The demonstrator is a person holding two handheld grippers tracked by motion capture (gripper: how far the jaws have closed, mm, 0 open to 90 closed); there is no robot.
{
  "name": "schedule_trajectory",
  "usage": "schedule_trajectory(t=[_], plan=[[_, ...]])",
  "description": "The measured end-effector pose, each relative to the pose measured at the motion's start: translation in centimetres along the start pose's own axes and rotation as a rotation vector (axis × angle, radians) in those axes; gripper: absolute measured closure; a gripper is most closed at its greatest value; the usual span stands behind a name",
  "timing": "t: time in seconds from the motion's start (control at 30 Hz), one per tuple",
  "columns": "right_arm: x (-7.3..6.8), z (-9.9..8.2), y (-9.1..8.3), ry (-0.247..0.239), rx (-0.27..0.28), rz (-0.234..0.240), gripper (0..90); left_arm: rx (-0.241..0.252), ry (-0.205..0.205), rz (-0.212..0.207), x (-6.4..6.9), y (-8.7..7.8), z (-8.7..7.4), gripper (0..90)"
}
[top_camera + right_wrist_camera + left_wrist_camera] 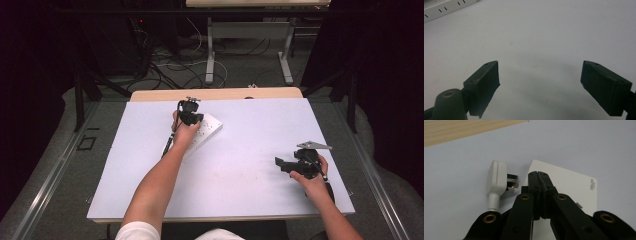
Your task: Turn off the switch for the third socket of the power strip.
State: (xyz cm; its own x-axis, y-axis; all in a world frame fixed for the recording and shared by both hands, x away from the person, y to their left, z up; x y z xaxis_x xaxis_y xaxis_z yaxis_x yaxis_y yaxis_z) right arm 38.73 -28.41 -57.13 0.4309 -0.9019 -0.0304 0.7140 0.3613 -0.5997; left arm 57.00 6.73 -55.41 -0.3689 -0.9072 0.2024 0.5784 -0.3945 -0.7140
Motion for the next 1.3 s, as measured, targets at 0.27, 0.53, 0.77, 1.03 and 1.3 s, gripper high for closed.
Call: schedule_trajectory(t=[0.27, 0.53, 0.77, 1.03, 1.3], plan=[[0.0, 0.1, 0.0, 0.004, 0.0, 0.003, 14.8, 0.002, -0.006, -0.008, 0.6, -0.8, 0.0, 88.2], [-0.1, 0.1, -0.1, 0.008, 0.0, 0.004, 14.8, 0.018, -0.012, -0.02, 1.0, -2.4, 0.2, 84.7], [-0.1, 0.2, -0.1, 0.002, 0.008, 0.008, 14.8, 0.03, -0.01, -0.022, 1.1, -3.9, -0.1, 79.0], [-0.1, 0.3, -0.2, 0.006, 0.013, 0.012, 14.8, 0.038, -0.006, -0.034, 1.4, -5.4, -0.4, 71.1], [-0.1, 0.3, -0.2, 0.004, 0.016, 0.012, 14.8, 0.053, -0.003, -0.074, 2.1, -7.0, -0.6, 58.9]])
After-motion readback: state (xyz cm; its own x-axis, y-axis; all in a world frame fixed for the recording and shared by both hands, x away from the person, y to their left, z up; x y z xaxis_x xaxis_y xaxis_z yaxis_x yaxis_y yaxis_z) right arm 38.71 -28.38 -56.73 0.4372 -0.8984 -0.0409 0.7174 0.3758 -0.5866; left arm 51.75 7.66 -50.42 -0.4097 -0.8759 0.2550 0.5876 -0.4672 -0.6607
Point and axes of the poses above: each handheld gripper's, and its own axes: y roughly forward along the jaws, z roughly out of its top, x roughly to its right, the point moved 4 cm from there along y, roughly forward along the jaws, and after that the axes turned 9 degrees about -y, right-handed, at the moved point
